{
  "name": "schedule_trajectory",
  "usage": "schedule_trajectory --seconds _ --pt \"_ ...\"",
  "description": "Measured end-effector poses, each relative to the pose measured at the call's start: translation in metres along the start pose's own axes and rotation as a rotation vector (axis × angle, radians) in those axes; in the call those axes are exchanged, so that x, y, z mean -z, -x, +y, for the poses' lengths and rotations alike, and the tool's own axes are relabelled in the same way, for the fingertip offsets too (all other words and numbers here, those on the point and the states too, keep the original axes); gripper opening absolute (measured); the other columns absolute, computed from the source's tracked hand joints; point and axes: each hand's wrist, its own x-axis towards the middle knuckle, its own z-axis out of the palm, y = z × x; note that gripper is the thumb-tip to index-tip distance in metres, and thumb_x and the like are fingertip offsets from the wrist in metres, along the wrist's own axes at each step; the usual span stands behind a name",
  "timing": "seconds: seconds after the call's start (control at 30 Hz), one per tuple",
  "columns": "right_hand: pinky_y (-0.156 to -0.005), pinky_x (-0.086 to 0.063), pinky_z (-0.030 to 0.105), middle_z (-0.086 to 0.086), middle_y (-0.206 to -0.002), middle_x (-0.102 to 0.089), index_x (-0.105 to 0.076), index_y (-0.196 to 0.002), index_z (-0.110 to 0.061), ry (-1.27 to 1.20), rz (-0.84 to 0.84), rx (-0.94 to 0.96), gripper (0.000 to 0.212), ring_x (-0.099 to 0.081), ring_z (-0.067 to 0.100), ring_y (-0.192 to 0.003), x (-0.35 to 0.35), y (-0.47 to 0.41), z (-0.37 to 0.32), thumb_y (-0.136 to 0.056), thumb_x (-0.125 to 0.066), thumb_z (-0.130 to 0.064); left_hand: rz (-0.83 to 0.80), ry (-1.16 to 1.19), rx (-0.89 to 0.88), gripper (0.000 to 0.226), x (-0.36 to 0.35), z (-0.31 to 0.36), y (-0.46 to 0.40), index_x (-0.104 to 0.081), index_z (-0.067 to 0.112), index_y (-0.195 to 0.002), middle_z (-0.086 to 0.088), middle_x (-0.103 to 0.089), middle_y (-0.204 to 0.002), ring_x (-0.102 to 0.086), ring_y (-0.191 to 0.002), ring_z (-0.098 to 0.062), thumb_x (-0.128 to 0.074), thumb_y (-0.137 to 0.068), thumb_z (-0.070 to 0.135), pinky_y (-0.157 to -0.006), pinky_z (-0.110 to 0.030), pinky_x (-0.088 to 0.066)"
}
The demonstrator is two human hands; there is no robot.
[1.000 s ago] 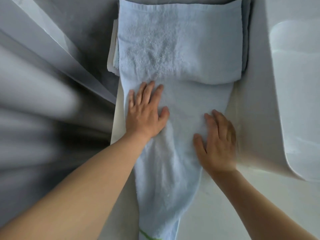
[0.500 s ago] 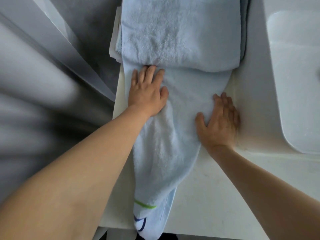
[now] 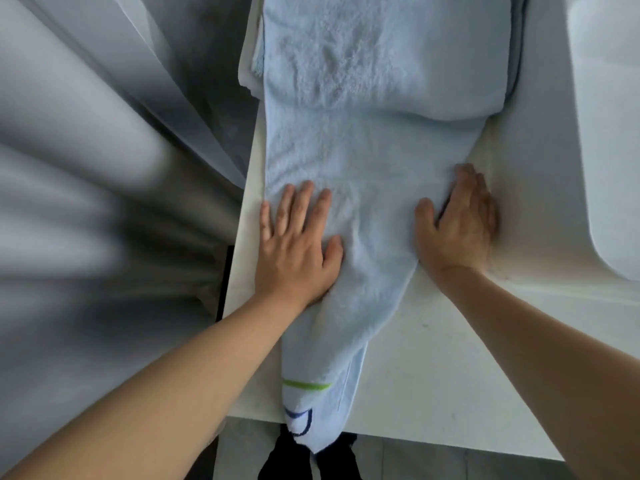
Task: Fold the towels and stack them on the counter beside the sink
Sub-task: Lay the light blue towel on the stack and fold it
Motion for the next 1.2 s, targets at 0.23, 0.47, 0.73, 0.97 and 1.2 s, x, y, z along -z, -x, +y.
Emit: schedule_trajectory --seconds 0.23,0.47,0.73,0.97,1.2 --pt "-0.122 -0.010 0.040 0.008 -0.152 -0.039 -0.049 -0.134 -0.013 -0.155 -0.067 -0.070 0.055 -0.029 0.024 -0.143 -0.004 0.013 -0.008 -0.082 -0.046 -0.027 0.009 0.017 0.022 0.072 0.000 -0.001 -0.006 -0.033 0.029 -0.155 0.002 -0.022 -0.165 -0.013 -0.154 -0.021 -0.032 -0.085 0.048 -0.124 -0.050 -0.002" --pt "-0.056 -0.036 0.021 -0.005 -0.063 -0.050 -0.056 -0.065 -0.024 -0.948 -0.231 -0.258 0.026 -0.041 0.009 -0.060 0.013 0.027 -0.031 -0.072 -0.043 -0.002 0.003 0.053 0.032 0.069 0.002 0.000 -0.008 -0.032 0.031 -0.155 0.005 -0.020 -0.166 -0.010 -0.154 -0.018 -0.038 -0.087 0.044 -0.125 -0.047 0.000" --pt "-0.059 -0.050 0.026 0.013 -0.096 -0.070 -0.059 -0.117 -0.007 -1.015 -0.459 -0.295 0.042 -0.062 0.020 -0.073 0.026 0.019 -0.018 -0.083 -0.044 0.012 0.012 0.062 0.031 0.066 0.004 0.000 -0.008 -0.035 0.030 -0.153 0.004 -0.023 -0.165 -0.012 -0.154 -0.018 -0.036 -0.088 0.042 -0.125 -0.046 0.000" --pt "-0.098 -0.036 0.041 0.003 -0.129 -0.059 -0.064 -0.119 -0.018 0.068 -0.009 0.427 0.029 -0.050 0.029 -0.118 0.014 0.068 0.033 -0.093 -0.053 -0.027 0.007 0.066 0.038 0.065 0.005 0.000 -0.008 -0.036 0.030 -0.151 0.005 -0.023 -0.165 -0.011 -0.154 -0.018 -0.034 -0.088 0.044 -0.125 -0.045 0.002" --pt "-0.105 -0.030 0.043 0.002 -0.139 -0.050 -0.057 -0.128 -0.018 0.114 -0.073 0.382 0.045 -0.044 0.026 -0.130 0.012 0.065 0.033 -0.092 -0.046 -0.042 -0.043 0.124 -0.006 0.075 0.012 0.000 -0.008 -0.035 0.025 -0.152 0.003 -0.023 -0.164 -0.010 -0.153 -0.020 -0.027 -0.085 0.058 -0.124 -0.049 0.002"
